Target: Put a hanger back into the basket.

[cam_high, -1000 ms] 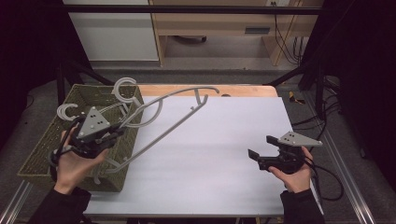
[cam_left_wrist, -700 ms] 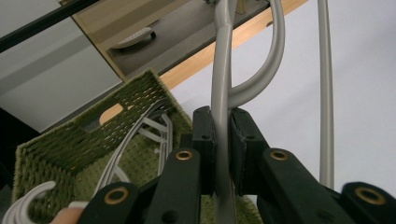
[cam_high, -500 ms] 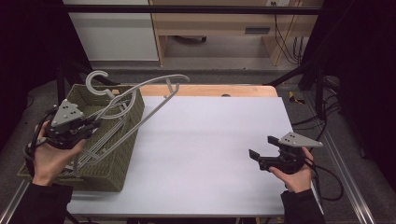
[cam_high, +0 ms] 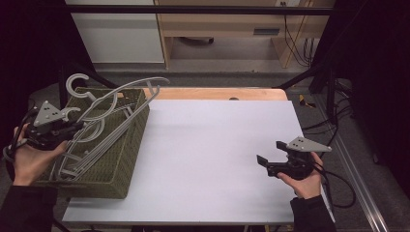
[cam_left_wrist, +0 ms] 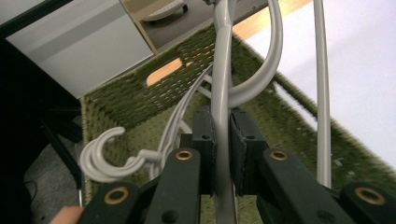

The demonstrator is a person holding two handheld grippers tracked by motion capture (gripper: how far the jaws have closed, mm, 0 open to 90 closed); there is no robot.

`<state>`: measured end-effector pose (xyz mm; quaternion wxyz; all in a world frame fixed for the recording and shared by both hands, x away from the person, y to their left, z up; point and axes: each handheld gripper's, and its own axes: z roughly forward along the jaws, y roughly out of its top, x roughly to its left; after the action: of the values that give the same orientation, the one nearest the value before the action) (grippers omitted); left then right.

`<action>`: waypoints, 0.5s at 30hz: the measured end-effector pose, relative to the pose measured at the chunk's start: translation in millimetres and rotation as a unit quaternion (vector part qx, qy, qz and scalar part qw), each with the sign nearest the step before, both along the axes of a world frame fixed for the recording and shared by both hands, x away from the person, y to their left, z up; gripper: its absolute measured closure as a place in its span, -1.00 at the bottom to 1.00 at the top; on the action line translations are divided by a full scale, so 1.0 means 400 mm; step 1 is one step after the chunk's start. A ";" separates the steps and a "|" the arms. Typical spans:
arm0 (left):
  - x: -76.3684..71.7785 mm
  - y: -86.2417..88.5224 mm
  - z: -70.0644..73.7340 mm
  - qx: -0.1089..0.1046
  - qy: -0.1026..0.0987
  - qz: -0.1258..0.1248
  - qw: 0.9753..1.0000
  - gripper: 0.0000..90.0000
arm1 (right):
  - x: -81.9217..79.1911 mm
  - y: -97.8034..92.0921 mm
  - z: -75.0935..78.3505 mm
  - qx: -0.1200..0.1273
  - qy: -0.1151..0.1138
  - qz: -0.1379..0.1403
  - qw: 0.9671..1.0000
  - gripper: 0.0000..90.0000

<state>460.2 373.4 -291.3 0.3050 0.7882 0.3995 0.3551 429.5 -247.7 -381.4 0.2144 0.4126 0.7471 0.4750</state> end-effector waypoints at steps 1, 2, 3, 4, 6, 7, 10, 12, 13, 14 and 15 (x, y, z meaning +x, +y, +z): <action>0.004 0.009 -0.004 0.001 0.002 0.002 1.000 0.81 | 0.000 0.000 0.000 -0.001 0.000 0.000 1.000 -0.75; 0.007 0.015 -0.006 0.003 0.003 0.003 1.000 0.81 | 0.000 0.000 -0.001 -0.001 0.000 0.000 1.000 -0.75; 0.014 0.030 -0.013 0.006 0.007 0.008 1.000 0.81 | 0.000 0.000 -0.001 -0.001 0.000 0.000 1.000 -0.75; 0.014 0.030 -0.013 0.006 0.007 0.008 1.000 0.81 | 0.000 0.000 -0.001 -0.001 0.000 0.000 1.000 -0.75; 0.020 0.045 -0.020 0.006 0.011 0.013 1.000 0.81 | 0.000 0.000 0.000 -0.001 -0.001 0.000 1.000 -0.75; 0.022 0.052 -0.024 0.008 0.012 0.016 1.000 0.81 | 0.000 0.000 0.000 -0.001 -0.001 0.000 1.000 -0.75; 0.025 0.074 -0.034 0.005 0.013 0.023 1.000 0.81 | 0.001 0.000 -0.001 -0.001 0.000 0.000 1.000 -0.75; 0.025 0.087 -0.036 -0.003 0.010 0.028 1.000 0.81 | 0.001 0.002 -0.002 -0.001 0.000 0.000 1.000 -0.75; 0.028 0.098 -0.036 -0.002 0.011 0.033 0.999 0.81 | 0.001 0.002 -0.002 -0.002 0.000 -0.001 1.000 -0.75; 0.028 0.098 -0.036 -0.002 0.011 0.033 0.999 0.81 | 0.001 0.003 -0.002 -0.002 0.001 -0.001 1.000 -0.75; 0.032 0.108 -0.038 0.003 0.012 0.043 0.999 0.80 | 0.001 0.003 -0.002 -0.002 0.001 0.000 1.000 -0.75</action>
<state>472.8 416.6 -306.4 0.2821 0.7754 0.4356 0.3599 430.1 -246.6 -382.3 0.2148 0.4128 0.7482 0.4729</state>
